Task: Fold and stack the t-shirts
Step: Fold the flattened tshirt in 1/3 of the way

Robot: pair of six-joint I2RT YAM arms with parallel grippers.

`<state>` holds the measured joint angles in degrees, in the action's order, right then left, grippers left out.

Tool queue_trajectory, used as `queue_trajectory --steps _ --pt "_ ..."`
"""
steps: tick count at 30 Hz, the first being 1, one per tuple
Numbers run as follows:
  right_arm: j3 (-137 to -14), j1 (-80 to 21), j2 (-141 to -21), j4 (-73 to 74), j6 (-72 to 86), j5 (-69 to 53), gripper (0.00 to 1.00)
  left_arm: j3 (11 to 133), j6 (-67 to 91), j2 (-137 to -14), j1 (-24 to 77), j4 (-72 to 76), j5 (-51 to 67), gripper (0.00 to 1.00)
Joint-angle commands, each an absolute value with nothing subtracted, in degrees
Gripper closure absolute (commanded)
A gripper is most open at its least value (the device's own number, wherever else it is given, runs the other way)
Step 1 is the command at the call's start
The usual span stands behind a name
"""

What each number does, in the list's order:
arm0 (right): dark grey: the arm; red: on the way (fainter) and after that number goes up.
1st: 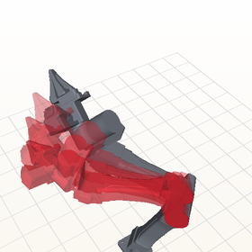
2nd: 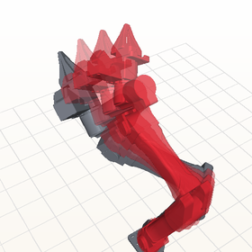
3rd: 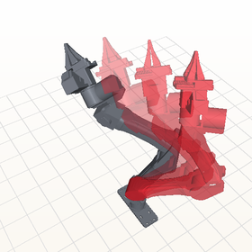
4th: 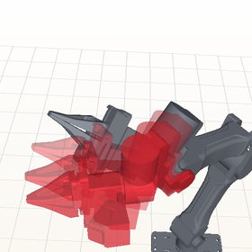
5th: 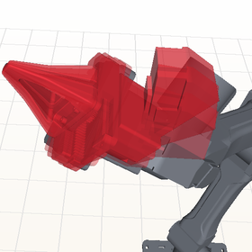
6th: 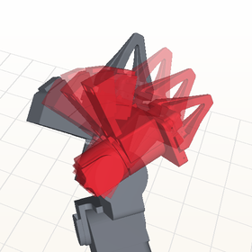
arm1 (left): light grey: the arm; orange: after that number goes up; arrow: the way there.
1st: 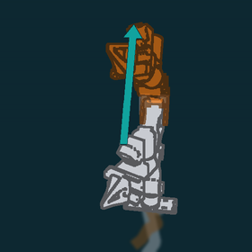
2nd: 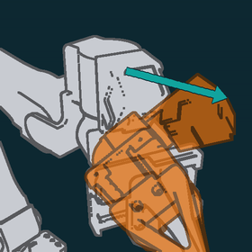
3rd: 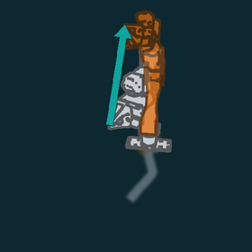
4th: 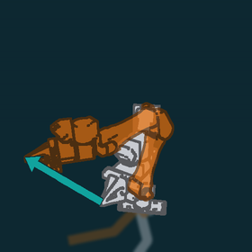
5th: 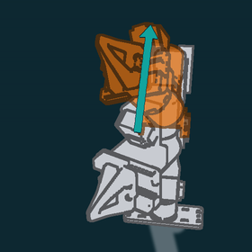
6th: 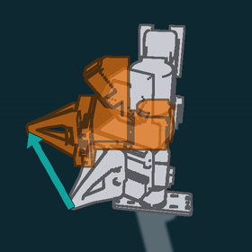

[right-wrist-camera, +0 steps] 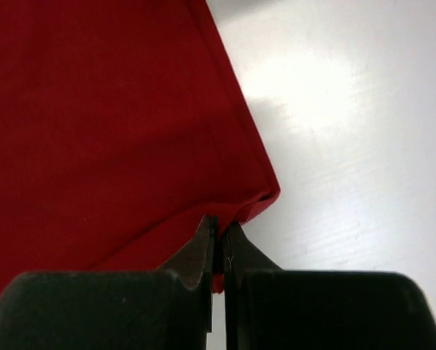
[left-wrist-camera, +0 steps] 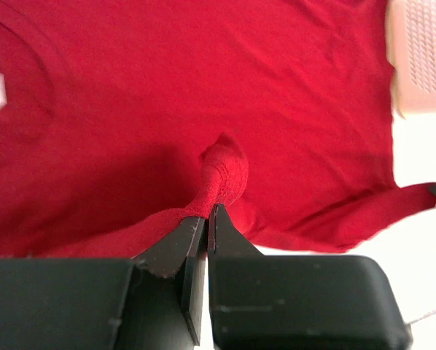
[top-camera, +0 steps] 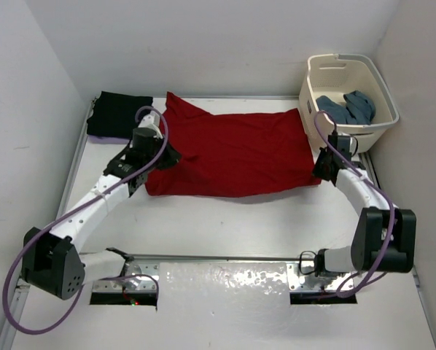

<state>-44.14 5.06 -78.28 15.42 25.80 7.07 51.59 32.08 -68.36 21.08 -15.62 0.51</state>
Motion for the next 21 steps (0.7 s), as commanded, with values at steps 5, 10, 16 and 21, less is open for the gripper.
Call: queue_trajectory --steps 5,10,16,21 --pt "-52.99 4.83 -83.92 16.17 24.08 9.14 1.0 56.16 24.97 -71.54 14.78 -6.34 1.66 1.0" --pt "-56.95 4.83 -87.44 15.73 23.73 10.02 1.0 56.25 22.5 -76.37 11.09 -0.45 1.66 1.0" --pt "-61.7 4.83 -93.33 14.33 23.2 9.4 1.0 58.0 18.55 -84.62 8.27 7.56 7.29 1.0" --pt "-64.33 4.83 -96.94 13.71 22.94 9.84 0.99 64.94 15.56 -95.07 6.59 7.2 11.51 1.0"
